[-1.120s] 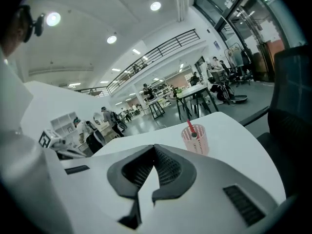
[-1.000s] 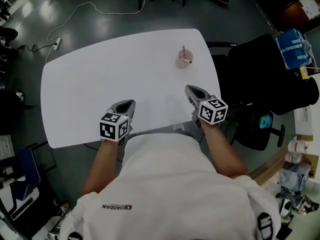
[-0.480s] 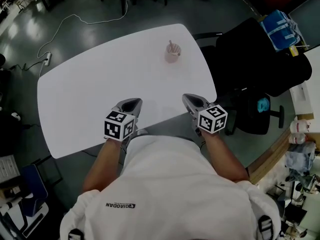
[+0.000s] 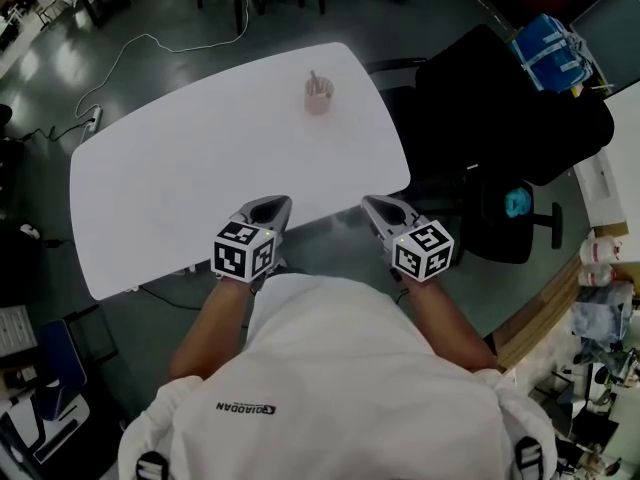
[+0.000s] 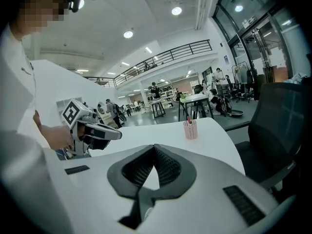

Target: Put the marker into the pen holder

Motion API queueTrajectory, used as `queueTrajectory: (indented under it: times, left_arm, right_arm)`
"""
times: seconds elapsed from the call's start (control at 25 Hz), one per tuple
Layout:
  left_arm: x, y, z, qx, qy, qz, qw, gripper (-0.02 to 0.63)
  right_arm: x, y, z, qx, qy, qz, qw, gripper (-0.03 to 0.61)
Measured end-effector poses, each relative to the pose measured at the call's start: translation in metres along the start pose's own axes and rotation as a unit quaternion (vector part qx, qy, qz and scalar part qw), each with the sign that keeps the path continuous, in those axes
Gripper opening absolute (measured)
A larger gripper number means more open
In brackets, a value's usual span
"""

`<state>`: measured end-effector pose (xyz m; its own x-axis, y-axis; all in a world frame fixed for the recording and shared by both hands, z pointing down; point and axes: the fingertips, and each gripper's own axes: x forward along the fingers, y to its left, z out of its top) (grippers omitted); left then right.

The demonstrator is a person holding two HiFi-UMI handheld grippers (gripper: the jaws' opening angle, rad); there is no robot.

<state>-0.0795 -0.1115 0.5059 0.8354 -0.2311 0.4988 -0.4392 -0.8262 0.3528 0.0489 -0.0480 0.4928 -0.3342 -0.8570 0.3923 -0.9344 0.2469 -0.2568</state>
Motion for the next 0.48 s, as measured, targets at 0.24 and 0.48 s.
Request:
queueTrajectory:
  times: [0.24, 0.48]
  left_arm:
    - [0.01, -0.059, -0.018, 0.021, 0.003, 0.004, 0.9998, 0.026]
    - [0.003, -0.083, -0.027, 0.021, -0.002, 0.027, 0.9994, 0.026]
  right_arm:
    - [-0.05, -0.012, -0.02, 0.002, -0.014, 0.002, 1.0, 0.018]
    - [-0.081, -0.006, -0.032, 0.012, -0.028, 0.019, 0.999, 0.018]
